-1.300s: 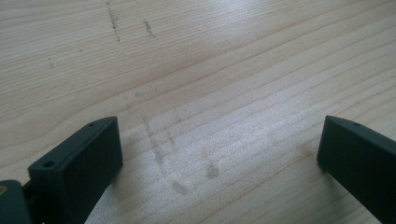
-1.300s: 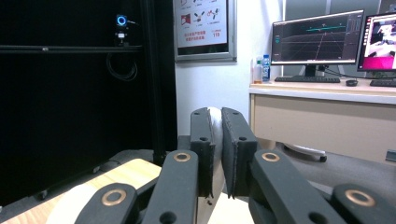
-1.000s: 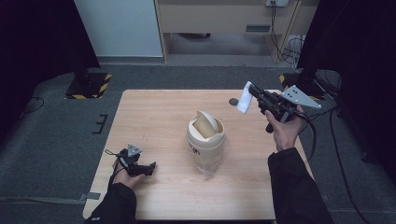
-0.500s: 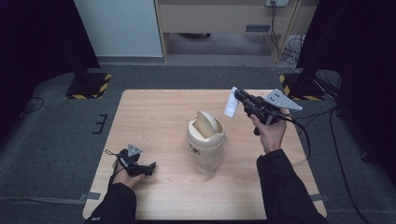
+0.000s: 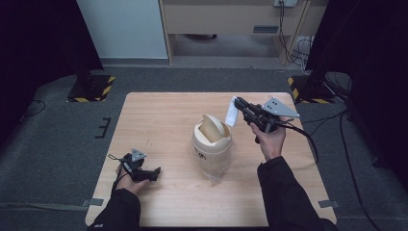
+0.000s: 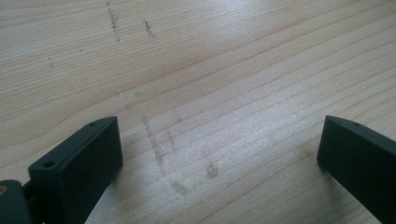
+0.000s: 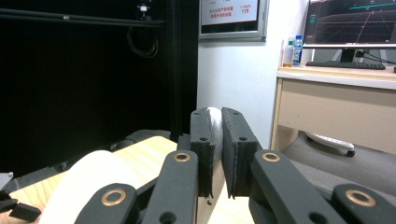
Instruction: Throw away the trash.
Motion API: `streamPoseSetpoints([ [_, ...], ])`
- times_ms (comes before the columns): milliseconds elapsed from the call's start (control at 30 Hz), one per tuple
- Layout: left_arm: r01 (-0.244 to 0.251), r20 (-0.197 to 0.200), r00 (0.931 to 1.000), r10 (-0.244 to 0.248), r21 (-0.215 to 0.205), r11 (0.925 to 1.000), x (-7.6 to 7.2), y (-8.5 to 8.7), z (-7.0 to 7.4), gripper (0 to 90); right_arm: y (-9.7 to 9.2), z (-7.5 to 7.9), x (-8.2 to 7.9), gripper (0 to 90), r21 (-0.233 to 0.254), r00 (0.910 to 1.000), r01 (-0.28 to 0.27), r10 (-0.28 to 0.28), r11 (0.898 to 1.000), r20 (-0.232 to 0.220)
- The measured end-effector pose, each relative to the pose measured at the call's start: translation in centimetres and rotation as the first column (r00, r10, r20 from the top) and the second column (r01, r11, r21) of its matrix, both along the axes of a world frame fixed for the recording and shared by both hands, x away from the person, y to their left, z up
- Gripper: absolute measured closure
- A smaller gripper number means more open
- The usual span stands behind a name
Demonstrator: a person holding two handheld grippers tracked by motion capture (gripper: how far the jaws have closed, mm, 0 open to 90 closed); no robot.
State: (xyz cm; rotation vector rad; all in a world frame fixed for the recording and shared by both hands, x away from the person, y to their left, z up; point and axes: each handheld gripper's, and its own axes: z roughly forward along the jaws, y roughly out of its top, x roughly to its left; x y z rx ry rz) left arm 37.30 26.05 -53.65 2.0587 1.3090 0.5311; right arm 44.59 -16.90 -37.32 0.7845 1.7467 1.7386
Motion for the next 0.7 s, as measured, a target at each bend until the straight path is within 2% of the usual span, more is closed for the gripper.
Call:
streamPoseSetpoints([
  [400,0.000,0.000,1.0000,0.000,0.000,1.0000,0.0,0.0,0.0,0.0,1.0,-0.8,0.2,83.6,-0.004,0.9998,0.000,0.000,1.000,-0.020],
  [700,0.000,0.000,1.0000,0.000,0.000,1.0000,0.0,0.0,0.0,0.0,1.6,-1.5,0.4,83.6,-0.038,0.9996,0.004,-0.005,0.999,-0.028],
])
